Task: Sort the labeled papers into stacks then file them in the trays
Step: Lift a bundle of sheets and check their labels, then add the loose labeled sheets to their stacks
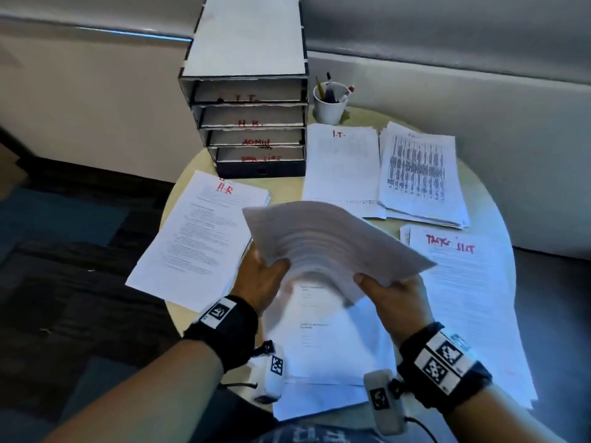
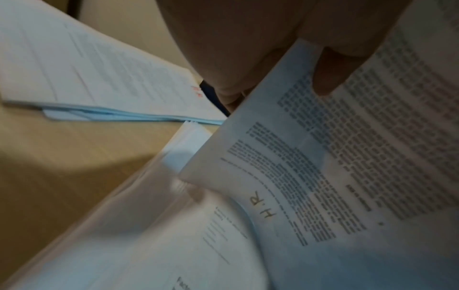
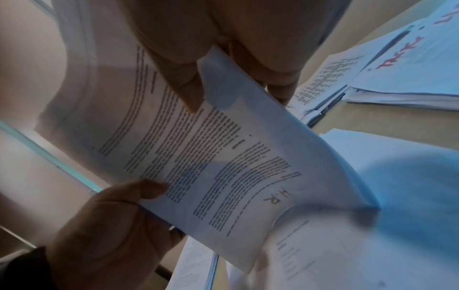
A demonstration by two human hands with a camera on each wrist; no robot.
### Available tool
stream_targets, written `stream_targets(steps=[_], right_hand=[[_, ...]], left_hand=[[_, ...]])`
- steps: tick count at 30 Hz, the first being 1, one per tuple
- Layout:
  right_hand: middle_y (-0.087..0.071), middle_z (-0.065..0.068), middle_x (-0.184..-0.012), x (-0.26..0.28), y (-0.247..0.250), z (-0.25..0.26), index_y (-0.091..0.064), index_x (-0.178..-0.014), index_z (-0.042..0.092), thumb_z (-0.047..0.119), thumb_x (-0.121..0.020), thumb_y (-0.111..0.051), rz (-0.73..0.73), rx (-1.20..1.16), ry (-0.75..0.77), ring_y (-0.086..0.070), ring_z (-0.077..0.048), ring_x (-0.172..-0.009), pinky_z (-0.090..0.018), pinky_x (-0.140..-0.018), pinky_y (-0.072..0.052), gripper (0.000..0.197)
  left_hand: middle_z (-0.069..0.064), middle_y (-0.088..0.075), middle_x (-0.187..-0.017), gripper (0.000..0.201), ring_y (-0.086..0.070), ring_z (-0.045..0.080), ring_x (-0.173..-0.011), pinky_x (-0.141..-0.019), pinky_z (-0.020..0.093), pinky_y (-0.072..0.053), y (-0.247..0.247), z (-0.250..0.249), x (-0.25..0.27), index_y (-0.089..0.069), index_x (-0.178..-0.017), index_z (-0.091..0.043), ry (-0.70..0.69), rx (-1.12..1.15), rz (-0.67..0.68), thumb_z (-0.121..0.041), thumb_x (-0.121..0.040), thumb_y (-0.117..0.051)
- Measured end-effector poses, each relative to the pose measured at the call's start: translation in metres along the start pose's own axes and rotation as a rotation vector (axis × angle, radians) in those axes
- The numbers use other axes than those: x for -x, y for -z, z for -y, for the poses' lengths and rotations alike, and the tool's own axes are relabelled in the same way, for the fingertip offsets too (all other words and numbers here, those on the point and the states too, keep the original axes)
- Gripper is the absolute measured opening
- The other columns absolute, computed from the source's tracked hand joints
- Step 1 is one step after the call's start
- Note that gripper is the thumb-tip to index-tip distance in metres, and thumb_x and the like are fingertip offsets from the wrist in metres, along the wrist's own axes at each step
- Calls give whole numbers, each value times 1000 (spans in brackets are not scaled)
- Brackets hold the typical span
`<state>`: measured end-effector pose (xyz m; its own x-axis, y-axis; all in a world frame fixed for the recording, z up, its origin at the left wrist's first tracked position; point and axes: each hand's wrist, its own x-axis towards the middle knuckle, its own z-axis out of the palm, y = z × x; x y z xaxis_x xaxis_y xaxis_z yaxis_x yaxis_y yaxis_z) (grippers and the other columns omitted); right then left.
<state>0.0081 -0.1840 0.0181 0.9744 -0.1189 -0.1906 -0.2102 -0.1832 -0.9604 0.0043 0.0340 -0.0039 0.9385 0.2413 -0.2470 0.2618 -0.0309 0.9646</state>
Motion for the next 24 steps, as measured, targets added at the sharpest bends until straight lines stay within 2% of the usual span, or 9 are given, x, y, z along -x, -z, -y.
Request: stream_targets(steps=[4, 6, 9, 12, 14, 16, 19, 22, 24], right_hand=[[-72, 12, -87, -7, -5, 10, -69, -98, 19, 9, -82, -73, -99, 97, -15, -70, -18, -90, -16, -68, -52, 19], [-68, 0, -107, -7, 2, 27, -59, -118, 16, 13, -81, -75, -239, 208, 94, -65, -21, -105, -18, -77, -52, 41], [-53, -17, -134, 14, 14, 75, -49, -133, 5, 22, -79, -75, -368, 416, 718, -51, -30, -127, -35, -105, -43, 63], [-60, -19, -128, 31, 3, 121, -64, -120, 7, 22, -80, -71, -181, 819, 1092, -52, -38, -126, -56, -106, -37, 43], [-68, -8, -111, 30, -12, 127, -68, -111, 19, 22, -77, -70, 16, 1071, 1008, -63, -36, -108, -54, -95, -44, 34], [-63, 4, -79, 19, -23, 116, -63, -86, 29, 22, -78, -67, 174, 1234, 782, -65, -29, -74, -39, -66, -52, 11], [-56, 2, -60, -6, -29, 91, -53, -67, 23, 34, -81, -56, 247, 1096, 485, -58, -22, -58, -31, -50, -46, 18], [-65, -4, -61, -24, -36, 68, -64, -66, 15, 27, -85, -68, 247, 626, 165, -59, -19, -60, -20, -57, -41, 22], [-71, -6, -66, -28, -49, 51, -71, -74, 14, 14, -84, -72, 221, 360, -33, -65, -24, -63, -30, -62, -47, 10]], left_hand=[[6, -69, -109, 33, -63, 25, -104, -87, 32, -48, -5, 3, -8, -62, -122, -9, -30, -159, -86, -9, -89, -61], [4, -69, -100, 24, -63, 23, -94, -82, 36, -52, 3, -12, -9, -63, -110, -14, -123, -290, -92, -22, -89, -55], [1, -61, -83, 13, -55, 25, -81, -70, 37, -47, 20, -54, -6, -57, -91, -18, -365, -621, -54, -21, -81, -51], [2, -57, -82, 16, -55, 30, -78, -65, 38, -41, 23, -102, 8, -58, -91, -19, -698, -1107, 15, -14, -76, -55], [-1, -53, -76, 16, -54, 29, -71, -63, 34, -32, 21, -117, 13, -58, -86, -22, -788, -1225, 70, -13, -72, -58], [-6, -45, -70, 16, -52, 27, -69, -67, 34, -29, 25, -124, 13, -56, -79, -25, -834, -1226, 69, -12, -69, -56], [-7, -51, -84, 20, -57, 24, -96, -96, 49, -39, 48, -115, 2, -62, -89, -25, -843, -1128, -202, -18, -71, -64], [6, -51, -131, 69, -40, 29, -135, -114, 60, -22, 91, -79, -13, -54, -133, -18, -523, -981, -522, -24, -68, -75], [12, -40, -148, 90, -31, 30, -142, -116, 52, -25, 116, -44, -21, -36, -148, -13, -230, -795, -517, -31, -71, -79]])
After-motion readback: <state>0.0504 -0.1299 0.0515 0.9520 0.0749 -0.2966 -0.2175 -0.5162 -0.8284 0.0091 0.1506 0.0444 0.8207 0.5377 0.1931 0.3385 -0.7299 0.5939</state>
